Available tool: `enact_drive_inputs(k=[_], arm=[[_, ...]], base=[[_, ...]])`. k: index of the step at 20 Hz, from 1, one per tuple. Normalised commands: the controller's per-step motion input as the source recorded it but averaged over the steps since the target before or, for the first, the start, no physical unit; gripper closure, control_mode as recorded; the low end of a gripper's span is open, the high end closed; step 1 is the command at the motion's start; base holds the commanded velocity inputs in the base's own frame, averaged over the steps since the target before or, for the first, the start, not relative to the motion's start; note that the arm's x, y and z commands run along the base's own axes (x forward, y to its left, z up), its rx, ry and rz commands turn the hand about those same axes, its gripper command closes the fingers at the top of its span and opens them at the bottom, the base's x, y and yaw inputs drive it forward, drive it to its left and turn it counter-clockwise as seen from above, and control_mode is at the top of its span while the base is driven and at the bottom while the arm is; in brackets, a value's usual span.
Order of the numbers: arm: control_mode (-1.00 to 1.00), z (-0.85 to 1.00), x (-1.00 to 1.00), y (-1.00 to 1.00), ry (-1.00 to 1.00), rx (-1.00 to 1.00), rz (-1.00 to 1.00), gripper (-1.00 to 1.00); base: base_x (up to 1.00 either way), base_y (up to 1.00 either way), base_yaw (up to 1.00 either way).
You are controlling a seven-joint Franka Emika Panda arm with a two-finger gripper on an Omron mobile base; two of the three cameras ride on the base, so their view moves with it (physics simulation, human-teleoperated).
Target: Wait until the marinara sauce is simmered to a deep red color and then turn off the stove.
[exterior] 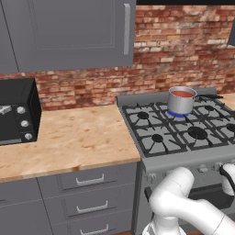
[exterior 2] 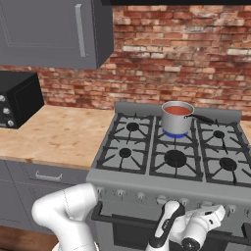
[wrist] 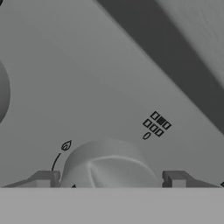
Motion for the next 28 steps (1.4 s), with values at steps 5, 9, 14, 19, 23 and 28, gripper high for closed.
enact_drive_inputs(k=[5,9,14,19,23,28], arm=[[-1.00,-0.03,0.00,-0.03,0.00,0.10,0.00,1.00],[-1.00,-0.01,0.00,-0.09,0.00,0.18,-0.02,1.00],[-1.00,0.00,0.00,-0.15,0.00,0.24,-0.03,1.00],[-1.00,-0.02,0.00,-0.16,0.00,0.27,-0.08,1.00],[-1.00,-0.01,0.00,-0.13,0.00,0.27,-0.09,1.00],[-1.00,0.00,0.00,-0.15,0.00,0.30,-0.10,1.00]], base=[[0.00,0.00,0.00],[0.00,0.00,0.00],[0.00,0.00,0.00],[0.00,0.00,0.00],[0.00,0.00,0.00],[0.00,0.00,0.00]])
